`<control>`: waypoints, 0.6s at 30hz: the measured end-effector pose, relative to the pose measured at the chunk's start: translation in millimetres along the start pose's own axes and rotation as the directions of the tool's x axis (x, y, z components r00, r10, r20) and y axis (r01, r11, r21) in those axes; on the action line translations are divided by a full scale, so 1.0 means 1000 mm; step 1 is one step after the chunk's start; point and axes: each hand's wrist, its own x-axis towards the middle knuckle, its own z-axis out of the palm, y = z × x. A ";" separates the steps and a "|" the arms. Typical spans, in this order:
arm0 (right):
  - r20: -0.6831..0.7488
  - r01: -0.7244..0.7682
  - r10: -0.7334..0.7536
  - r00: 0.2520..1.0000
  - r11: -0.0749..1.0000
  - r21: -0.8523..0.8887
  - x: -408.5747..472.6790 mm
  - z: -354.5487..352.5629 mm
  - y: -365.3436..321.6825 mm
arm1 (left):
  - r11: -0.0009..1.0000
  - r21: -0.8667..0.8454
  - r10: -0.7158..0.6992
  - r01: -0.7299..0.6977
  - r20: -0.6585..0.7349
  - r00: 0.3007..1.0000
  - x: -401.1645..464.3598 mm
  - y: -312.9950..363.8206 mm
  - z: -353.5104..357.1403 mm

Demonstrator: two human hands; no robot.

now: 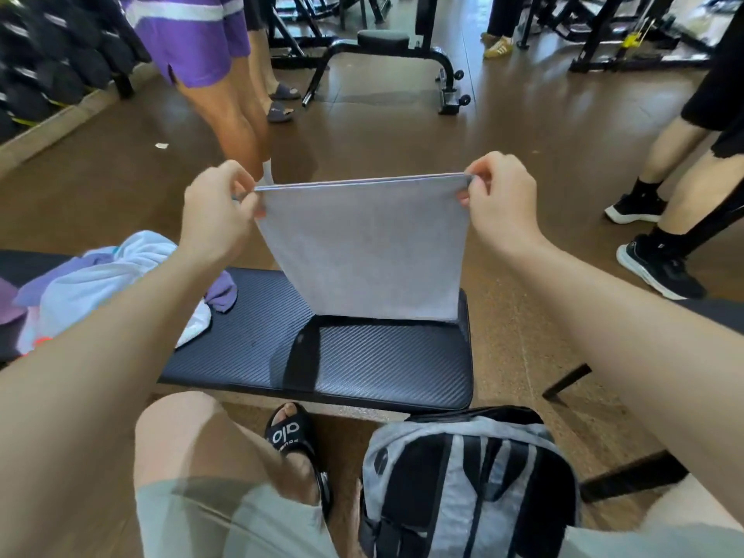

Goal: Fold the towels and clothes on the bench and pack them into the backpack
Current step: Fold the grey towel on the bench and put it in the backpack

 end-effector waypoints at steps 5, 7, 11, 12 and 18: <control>-0.165 0.195 -0.191 0.968 0.981 0.009 -0.041 -0.006 -0.004 | 0.986 -0.094 0.125 -0.137 -0.119 0.985 -0.038 -0.010 -0.008; -0.056 0.146 -0.146 0.988 0.989 0.005 -0.088 -0.001 0.017 | 0.982 -0.103 0.170 -0.160 0.097 0.981 -0.078 -0.034 0.007; 0.355 0.060 -0.017 0.935 0.992 -0.110 -0.176 0.019 0.081 | 0.970 -0.099 0.235 -0.220 0.596 0.768 -0.134 -0.083 0.031; 0.441 0.073 0.009 0.898 0.983 -0.169 -0.191 0.024 0.092 | 0.970 -0.073 0.221 -0.232 0.664 0.714 -0.143 -0.088 0.037; 0.604 0.116 0.122 0.788 0.934 -0.339 -0.213 0.030 0.099 | 0.982 0.024 0.088 -0.186 0.815 0.572 -0.167 -0.093 0.065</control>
